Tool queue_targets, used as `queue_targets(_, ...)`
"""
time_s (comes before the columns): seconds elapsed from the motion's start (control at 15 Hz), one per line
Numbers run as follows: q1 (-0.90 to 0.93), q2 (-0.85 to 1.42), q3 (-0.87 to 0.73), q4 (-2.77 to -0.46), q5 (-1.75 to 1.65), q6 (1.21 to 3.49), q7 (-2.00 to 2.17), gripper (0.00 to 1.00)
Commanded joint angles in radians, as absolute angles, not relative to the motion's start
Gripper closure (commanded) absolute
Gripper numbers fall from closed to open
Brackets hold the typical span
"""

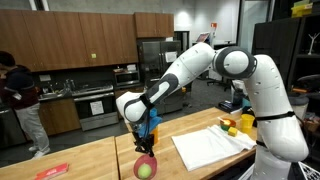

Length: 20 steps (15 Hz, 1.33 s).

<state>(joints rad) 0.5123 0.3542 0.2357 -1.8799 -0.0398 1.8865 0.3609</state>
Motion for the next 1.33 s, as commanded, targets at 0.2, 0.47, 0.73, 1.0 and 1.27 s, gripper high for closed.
queue_targets(0.2, 0.449, 0.025, 0.265, -2.205, -0.01, 1.881, 0.527, 0.99)
queue_targets(0.47, 0.408, -0.117, 0.285, -2.343, 0.002, 1.865, 0.626, 0.99)
queue_targets(0.73, 0.361, -0.277, 0.297, -2.513, 0.058, 1.873, 0.737, 0.99)
queue_targets(1.0, 0.309, -0.436, 0.32, -2.68, 0.022, 1.89, 0.88, 0.99)
queue_targets(1.27, 0.246, -0.543, 0.342, -2.77, -0.075, 1.904, 1.0, 0.99)
